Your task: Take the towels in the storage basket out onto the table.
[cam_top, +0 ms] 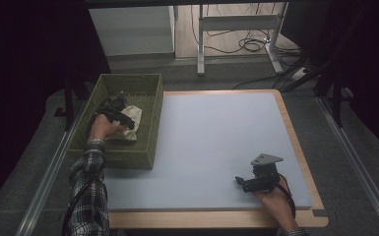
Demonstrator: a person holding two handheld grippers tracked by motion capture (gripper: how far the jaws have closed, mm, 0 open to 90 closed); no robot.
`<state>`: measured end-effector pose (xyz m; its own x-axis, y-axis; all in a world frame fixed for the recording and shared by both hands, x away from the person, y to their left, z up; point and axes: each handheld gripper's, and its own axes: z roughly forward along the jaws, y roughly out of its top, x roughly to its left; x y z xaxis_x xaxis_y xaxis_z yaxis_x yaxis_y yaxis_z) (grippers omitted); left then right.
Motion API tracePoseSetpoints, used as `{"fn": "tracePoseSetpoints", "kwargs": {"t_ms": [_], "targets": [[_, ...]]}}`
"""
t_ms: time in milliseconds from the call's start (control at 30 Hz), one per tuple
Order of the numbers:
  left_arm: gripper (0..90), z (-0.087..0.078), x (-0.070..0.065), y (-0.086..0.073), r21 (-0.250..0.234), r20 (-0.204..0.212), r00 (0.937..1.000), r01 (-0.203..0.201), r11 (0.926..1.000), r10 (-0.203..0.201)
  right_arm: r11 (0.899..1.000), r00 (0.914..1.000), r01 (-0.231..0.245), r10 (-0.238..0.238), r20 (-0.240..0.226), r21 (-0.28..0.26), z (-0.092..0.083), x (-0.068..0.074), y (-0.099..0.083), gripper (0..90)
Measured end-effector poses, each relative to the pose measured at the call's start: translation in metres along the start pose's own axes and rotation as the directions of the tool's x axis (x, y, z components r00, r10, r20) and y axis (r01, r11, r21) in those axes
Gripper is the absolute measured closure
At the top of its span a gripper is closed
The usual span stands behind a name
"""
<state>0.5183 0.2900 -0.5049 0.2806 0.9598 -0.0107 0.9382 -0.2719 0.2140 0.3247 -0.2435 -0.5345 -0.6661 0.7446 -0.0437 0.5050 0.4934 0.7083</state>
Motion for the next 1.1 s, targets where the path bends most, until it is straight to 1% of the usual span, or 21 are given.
{"fn": "tracePoseSetpoints", "kwargs": {"t_ms": [67, 133, 167, 200, 233, 267, 333, 400, 433, 467, 500, 533, 567, 667, 767, 867, 967, 1000, 1033, 1067, 1100], "targets": [[4.8, 0.003, 0.002, -0.001, 0.032, -0.001, 0.9999, 0.014, 0.9994, -0.014, 1.000, 1.0000, 0.000, 0.000, 0.000, 0.000, 0.000, 0.000, 0.000, 4.7], [11.7, 0.005, 0.003, -0.002, 0.056, 0.005, 0.9998, 0.021, 0.9982, -0.022, 1.000, 1.0000, 0.000, 0.000, 0.000, 0.000, 0.000, 0.000, 0.000, 4.7], [11.7, 0.005, 0.003, -0.003, 0.059, 0.010, 0.9997, 0.023, 0.9980, -0.024, 1.000, 1.0000, 0.000, 0.000, 0.000, 0.000, 0.000, 0.000, 0.000, 4.7], [14.7, 0.004, 0.003, -0.003, 0.058, 0.016, 0.9995, 0.025, 0.9980, -0.025, 1.000, 1.0000, 0.000, 0.000, 0.000, 0.000, 0.000, 0.000, 0.000, 4.8], [20.0, 0.003, 0.002, -0.003, 0.057, 0.013, 0.9995, 0.027, 0.9980, -0.027, 1.000, 1.0000, 0.000, 0.000, 0.000, 0.000, 0.000, 0.000, 0.000, 4.8], [26.7, 0.001, 0.001, -0.004, 0.057, 0.003, 0.9998, 0.020, 0.9982, -0.020, 1.000, 1.0000, 0.000, 0.000, 0.000, 0.000, 0.000, 0.000, 0.000, 4.7], [41.7, 0.000, 0.001, -0.005, 0.054, 0.038, 0.9990, 0.020, 0.9983, -0.023, 1.000, 1.0000, 0.000, 0.000, 0.000, 0.000, 0.000, 0.000, 0.000, 4.7], [54.5, -0.002, 0.000, -0.006, 0.058, 0.026, 0.9995, 0.016, 0.9982, -0.018, 1.000, 1.0000, 0.000, 0.000, 0.000, 0.000, 0.000, 0.000, 0.000, 4.7], [70.0, -0.003, 0.001, -0.007, 0.059, 0.036, 0.9992, 0.014, 0.9981, -0.016, 1.000, 1.0000, 0.000, 0.000, 0.000, 0.000, 0.000, 0.000, 0.000, 4.7], [76.1, -0.003, 0.001, -0.007, 0.059, 0.036, 0.9992, 0.014, 0.9981, -0.016, 1.000, 1.0000, 0.000, 0.000, 0.000, 0.000, 0.000, 0.000, 0.000, 4.7], [76.1, -0.003, 0.001, -0.007, 0.063, 0.033, 0.9994, 0.012, 0.9980, -0.014, 1.000, 1.0000, 0.000, 0.000, 0.000, 0.000, 0.000, 0.000, 0.000, 4.8], [79.4, -0.004, 0.002, -0.007, 0.061, 0.040, 0.9990, 0.016, 0.9980, -0.018, 1.000, 1.0000, 0.000, 0.000, 0.000, 0.000, 0.000, 0.000, 0.000, 4.8], [79.4, -0.005, 0.003, -0.007, 0.056, 0.047, 0.9987, 0.016, 0.9983, -0.019, 1.000, 1.0000, 0.000, 0.000, 0.000, 0.000, 0.000, 0.000, 0.000, 4.8], [80.5, -0.010, 0.005, -0.008, 0.014, 0.084, 0.9955, 0.042, 0.9990, -0.043, 1.000, 1.0000, 0.000, 0.000, 0.000, 0.000, 0.000, 0.000, 0.000, 4.7], [80.6, -0.017, 0.005, -0.010, -0.035, 0.109, 0.9933, 0.040, 0.9986, -0.036, 1.000, 1.0000, 0.000, 0.000, 0.000, 0.000, 0.000, 0.000, 0.000, 4.7], [80.6, -0.027, 0.004, -0.011, -0.072, 0.117, 0.9928, 0.036, 0.9968, -0.028, 1.000, 1.0000, 0.000, 0.000, 0.000, 0.000, 0.000, 0.000, 0.000, 4.7], [80.5, -0.040, 0.002, -0.012, -0.101, 0.135, 0.9907, 0.029, 0.9945, -0.015, 1.000, 1.0000, 0.000, 0.000, 0.001, 0.000, 0.000, 0.000, 0.000, 4.7], [80.5, -0.044, 0.002, -0.012, -0.104, 0.142, 0.9898, 0.024, 0.9943, -0.010, 1.000, 1.0000, 0.000, 0.000, 0.001, 0.000, 0.000, 0.000, 0.000, 4.8], [80.5, -0.049, 0.001, -0.013, -0.112, 0.142, 0.9899, 0.023, 0.9934, -0.007, 1.000, 1.0000, 0.001, -0.001, 0.001, 0.000, 0.000, 0.000, 0.000, 4.7], [80.5, -0.059, 0.001, -0.014, -0.119, 0.151, 0.9885, 0.014, 0.9928, 0.004, 1.000, 1.0000, 0.001, -0.001, 0.001, 0.000, 0.000, 0.000, 0.000, 4.8], [80.5, -0.059, 0.001, -0.014, -0.119, 0.151, 0.9885, 0.014, 0.9928, 0.004, 1.000, 1.0000, 0.001, -0.001, 0.001, 0.000, 0.000, 0.000, 0.000, 4.8]]}}
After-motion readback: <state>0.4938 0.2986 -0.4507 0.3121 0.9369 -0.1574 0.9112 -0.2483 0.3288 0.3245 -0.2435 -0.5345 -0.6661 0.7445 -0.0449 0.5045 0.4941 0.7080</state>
